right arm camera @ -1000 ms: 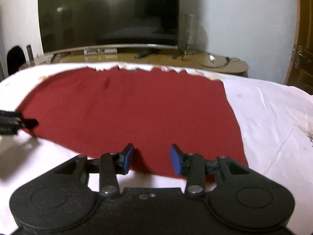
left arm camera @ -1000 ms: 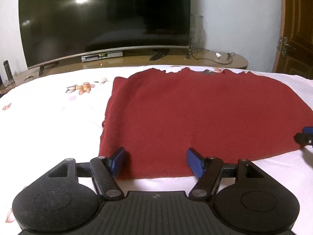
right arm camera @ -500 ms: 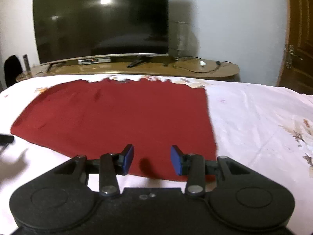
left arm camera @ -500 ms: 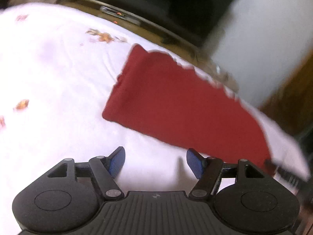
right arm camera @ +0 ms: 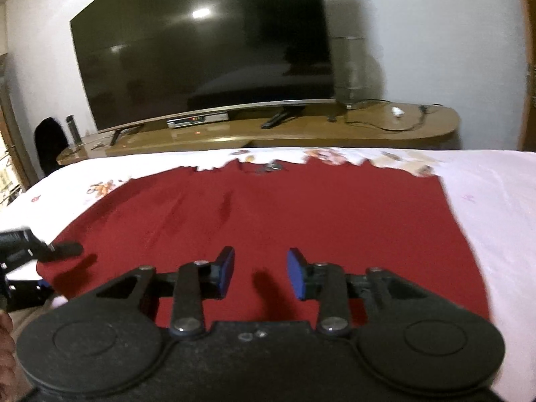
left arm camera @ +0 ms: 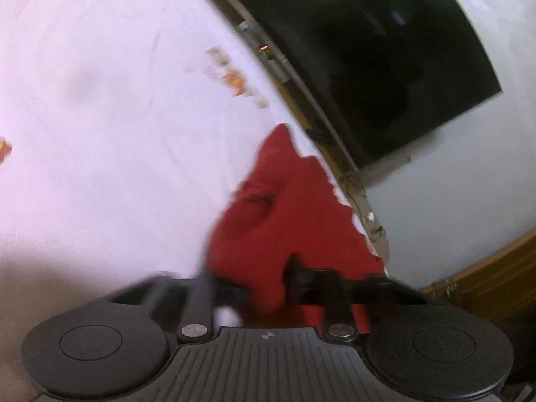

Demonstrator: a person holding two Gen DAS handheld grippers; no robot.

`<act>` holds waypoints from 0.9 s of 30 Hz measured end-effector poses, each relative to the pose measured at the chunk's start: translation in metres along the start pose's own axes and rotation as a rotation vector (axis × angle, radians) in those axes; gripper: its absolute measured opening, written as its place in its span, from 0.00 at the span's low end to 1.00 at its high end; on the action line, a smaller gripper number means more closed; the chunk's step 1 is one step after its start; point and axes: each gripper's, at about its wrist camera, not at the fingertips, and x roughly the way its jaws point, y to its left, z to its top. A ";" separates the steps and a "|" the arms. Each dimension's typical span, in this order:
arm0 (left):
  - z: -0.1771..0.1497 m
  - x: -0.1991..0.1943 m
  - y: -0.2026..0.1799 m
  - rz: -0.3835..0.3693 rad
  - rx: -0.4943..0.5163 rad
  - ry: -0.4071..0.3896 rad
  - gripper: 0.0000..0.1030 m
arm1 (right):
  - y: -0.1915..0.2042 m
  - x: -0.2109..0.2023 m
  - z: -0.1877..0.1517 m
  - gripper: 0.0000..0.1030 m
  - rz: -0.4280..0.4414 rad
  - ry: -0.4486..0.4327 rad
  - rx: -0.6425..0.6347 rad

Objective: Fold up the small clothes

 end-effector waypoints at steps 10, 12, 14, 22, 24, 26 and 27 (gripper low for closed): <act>0.010 0.010 -0.002 -0.045 0.046 0.022 0.10 | 0.028 0.045 -0.007 0.11 -0.038 0.046 -0.110; 0.013 0.008 -0.001 -0.081 0.052 0.010 0.10 | 0.029 0.045 -0.009 0.11 -0.044 0.039 -0.126; 0.016 -0.002 -0.006 -0.139 0.062 -0.009 0.09 | 0.029 0.043 -0.013 0.11 -0.042 0.029 -0.122; 0.016 0.000 -0.125 -0.378 0.351 0.052 0.09 | 0.001 0.042 -0.007 0.11 0.045 0.032 0.053; 0.004 0.006 -0.156 -0.434 0.421 0.091 0.09 | -0.017 0.034 -0.004 0.08 0.077 0.030 0.152; -0.018 0.023 -0.187 -0.466 0.501 0.164 0.09 | -0.042 0.016 -0.006 0.12 0.074 -0.006 0.256; -0.030 0.032 -0.198 -0.470 0.535 0.198 0.09 | -0.056 0.006 -0.007 0.13 0.071 -0.026 0.304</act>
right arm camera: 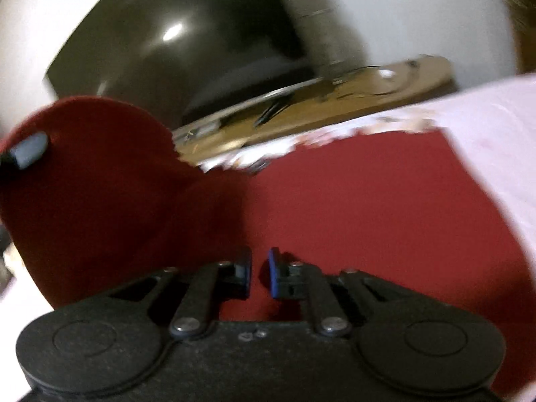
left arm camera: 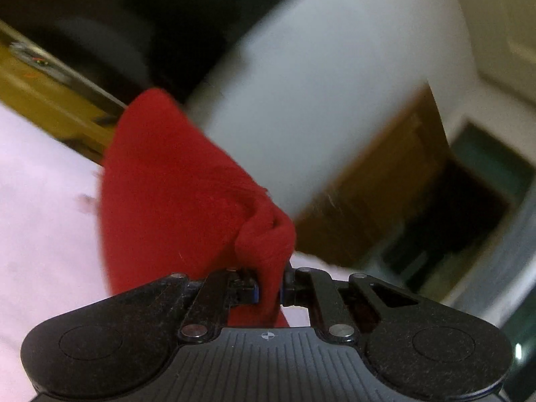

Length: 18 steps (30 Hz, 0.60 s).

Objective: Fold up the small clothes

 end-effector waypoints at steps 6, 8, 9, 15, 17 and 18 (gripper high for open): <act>-0.063 0.115 -0.015 0.051 0.064 0.350 0.10 | -0.108 -0.087 0.010 0.38 -0.030 -0.160 0.350; -0.085 0.131 -0.017 0.095 0.123 0.374 0.12 | -0.130 -0.109 0.010 0.56 -0.033 -0.192 0.403; -0.086 0.127 -0.020 0.081 0.132 0.354 0.32 | -0.136 -0.118 0.011 0.59 -0.031 -0.204 0.410; -0.056 0.059 -0.042 -0.037 0.160 0.238 0.70 | -0.141 -0.139 0.013 0.65 0.102 -0.205 0.424; -0.039 0.043 -0.024 0.035 0.144 0.167 0.70 | -0.136 -0.128 0.016 0.66 0.165 -0.154 0.423; -0.031 0.037 -0.012 0.104 0.130 0.139 0.70 | -0.133 -0.118 0.017 0.66 0.197 -0.114 0.427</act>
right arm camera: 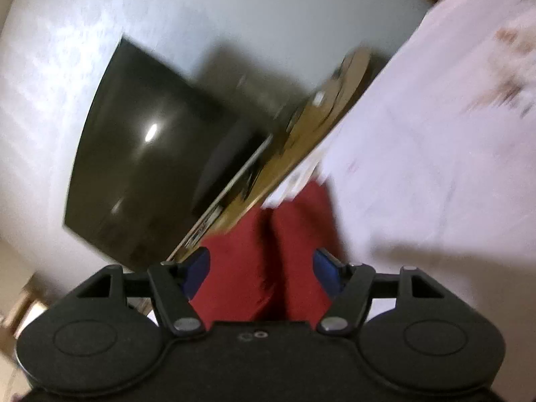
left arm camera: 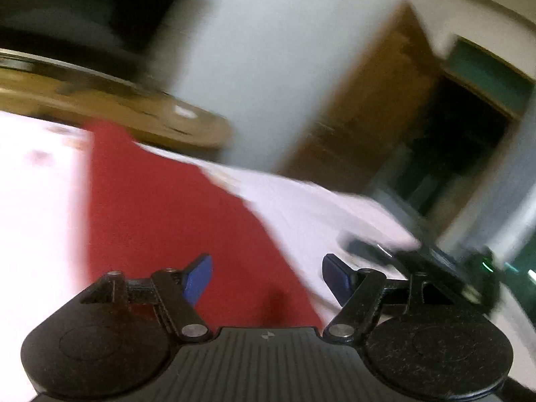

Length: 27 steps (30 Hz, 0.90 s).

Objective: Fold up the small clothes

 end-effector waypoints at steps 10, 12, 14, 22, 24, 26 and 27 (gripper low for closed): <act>0.007 0.007 0.079 0.263 -0.142 0.057 0.70 | -0.002 0.068 -0.015 0.65 -0.027 0.213 0.047; 0.013 0.016 0.085 0.262 -0.161 0.062 0.70 | -0.003 0.073 -0.013 0.65 -0.012 0.218 0.059; 0.007 0.021 0.087 0.249 -0.189 0.066 0.70 | -0.001 0.079 -0.011 0.65 -0.012 0.229 0.051; -0.011 0.028 0.106 0.229 -0.207 0.057 0.70 | 0.012 0.110 -0.005 0.61 0.005 0.307 -0.007; -0.008 0.022 0.104 0.244 -0.196 0.054 0.70 | 0.013 0.115 -0.005 0.46 -0.015 0.292 -0.016; -0.004 0.016 0.101 0.264 -0.178 0.044 0.70 | 0.018 0.112 -0.009 0.35 -0.054 0.289 -0.053; -0.002 0.017 0.099 0.273 -0.165 0.048 0.70 | 0.021 0.114 -0.010 0.36 -0.062 0.293 -0.080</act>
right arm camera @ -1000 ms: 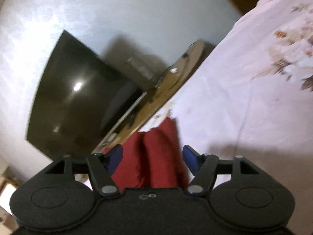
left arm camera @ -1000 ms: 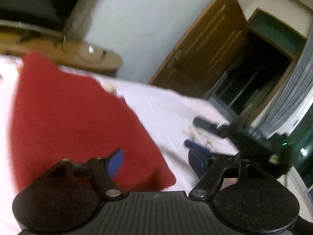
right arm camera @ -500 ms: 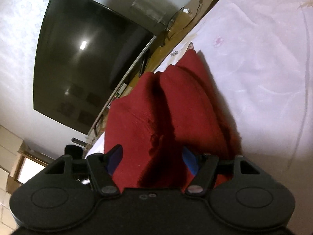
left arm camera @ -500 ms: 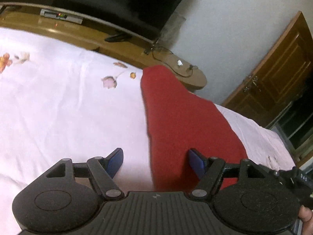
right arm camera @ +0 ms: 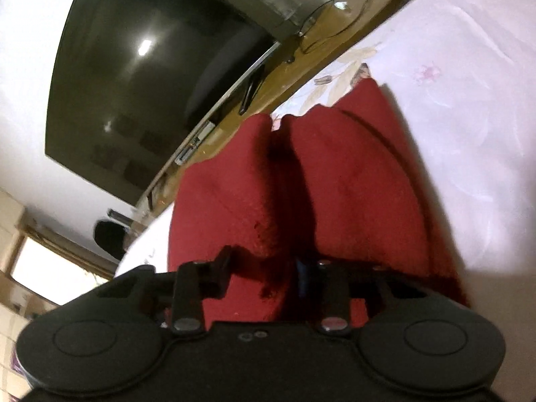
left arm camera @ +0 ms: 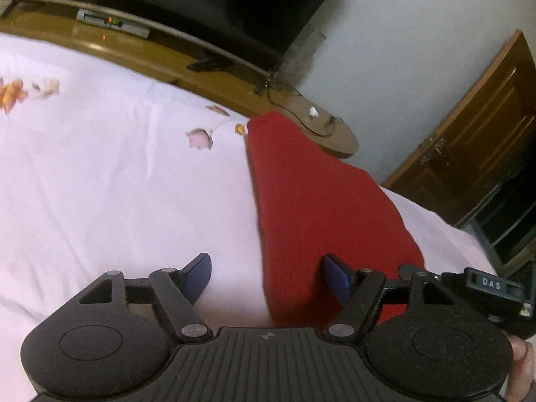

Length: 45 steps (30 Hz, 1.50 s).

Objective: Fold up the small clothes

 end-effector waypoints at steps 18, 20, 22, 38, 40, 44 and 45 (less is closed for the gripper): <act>-0.005 0.012 -0.073 -0.041 0.175 0.080 0.70 | 0.032 -0.084 -0.008 0.15 -0.053 -0.206 -0.258; -0.013 0.026 -0.076 -0.010 0.181 0.123 0.70 | 0.009 -0.080 -0.007 0.15 -0.089 -0.177 -0.203; -0.017 0.027 -0.076 -0.014 0.175 0.106 0.73 | -0.018 -0.058 -0.007 0.17 -0.137 -0.105 -0.128; 0.028 0.045 -0.071 0.001 0.215 0.071 0.73 | -0.023 -0.028 0.041 0.09 -0.124 -0.193 -0.233; 0.026 0.057 -0.070 0.016 0.222 0.090 0.77 | -0.013 -0.027 0.038 0.09 -0.173 -0.234 -0.320; 0.022 0.063 -0.071 0.021 0.207 0.085 0.82 | -0.033 -0.005 0.039 0.08 -0.261 -0.194 -0.283; 0.021 0.061 -0.071 0.017 0.213 0.084 0.82 | -0.033 -0.006 0.039 0.09 -0.259 -0.192 -0.278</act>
